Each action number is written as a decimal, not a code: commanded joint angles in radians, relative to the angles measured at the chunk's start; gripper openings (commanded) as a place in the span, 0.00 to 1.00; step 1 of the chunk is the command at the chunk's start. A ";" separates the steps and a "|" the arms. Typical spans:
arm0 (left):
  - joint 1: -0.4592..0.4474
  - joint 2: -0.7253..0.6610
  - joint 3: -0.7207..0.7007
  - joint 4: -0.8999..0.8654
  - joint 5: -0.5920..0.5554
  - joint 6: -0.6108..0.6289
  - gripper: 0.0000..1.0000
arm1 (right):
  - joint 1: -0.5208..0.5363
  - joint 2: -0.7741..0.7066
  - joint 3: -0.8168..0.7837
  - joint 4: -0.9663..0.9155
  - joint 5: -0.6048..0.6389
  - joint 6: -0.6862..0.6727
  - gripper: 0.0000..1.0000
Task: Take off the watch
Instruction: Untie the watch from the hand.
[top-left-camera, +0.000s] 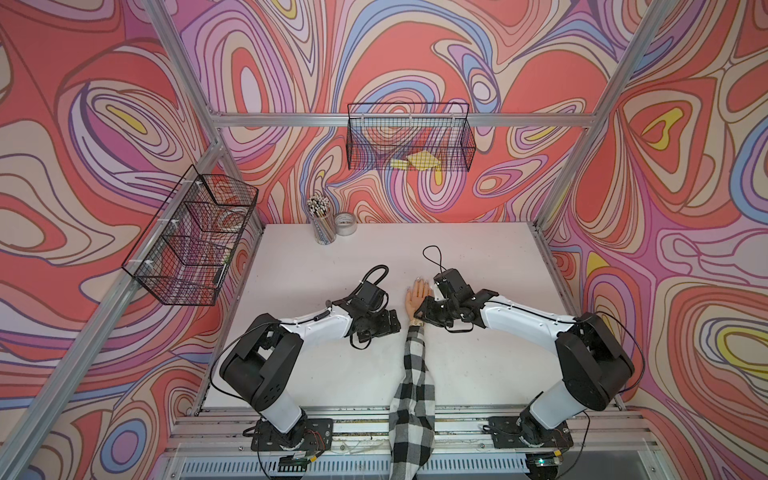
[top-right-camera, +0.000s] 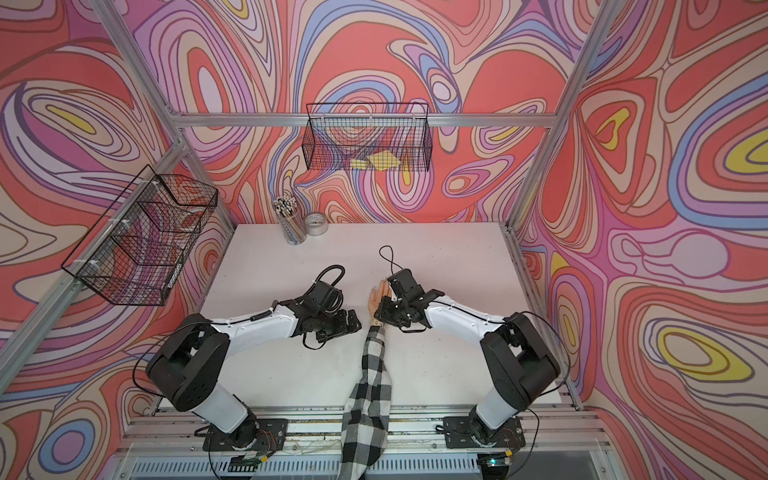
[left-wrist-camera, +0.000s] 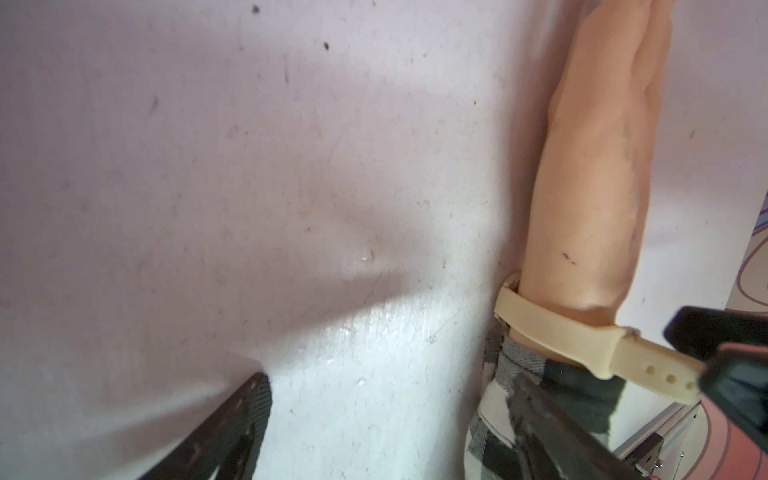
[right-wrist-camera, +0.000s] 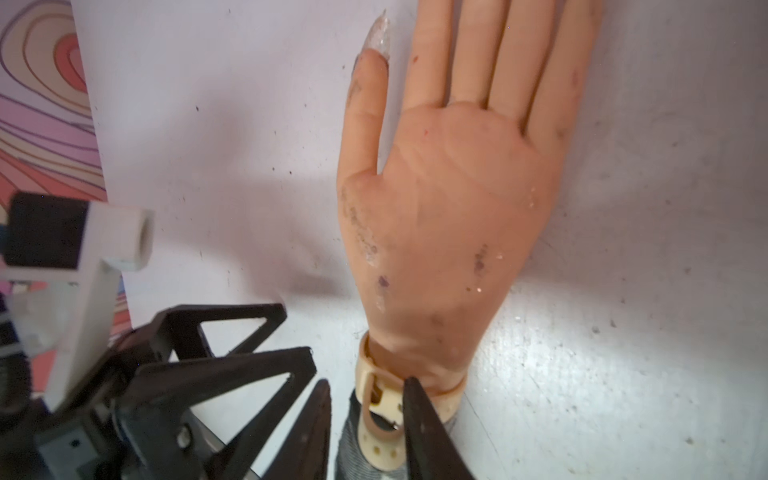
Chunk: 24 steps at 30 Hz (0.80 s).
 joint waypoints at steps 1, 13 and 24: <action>-0.006 -0.004 0.016 -0.026 -0.026 -0.002 0.91 | 0.025 -0.015 0.076 -0.140 0.100 -0.054 0.40; -0.005 -0.023 0.030 -0.057 -0.040 0.007 0.91 | 0.192 0.203 0.358 -0.490 0.440 -0.084 0.43; -0.006 -0.021 0.029 -0.055 -0.036 0.005 0.91 | 0.214 0.242 0.387 -0.513 0.480 -0.087 0.37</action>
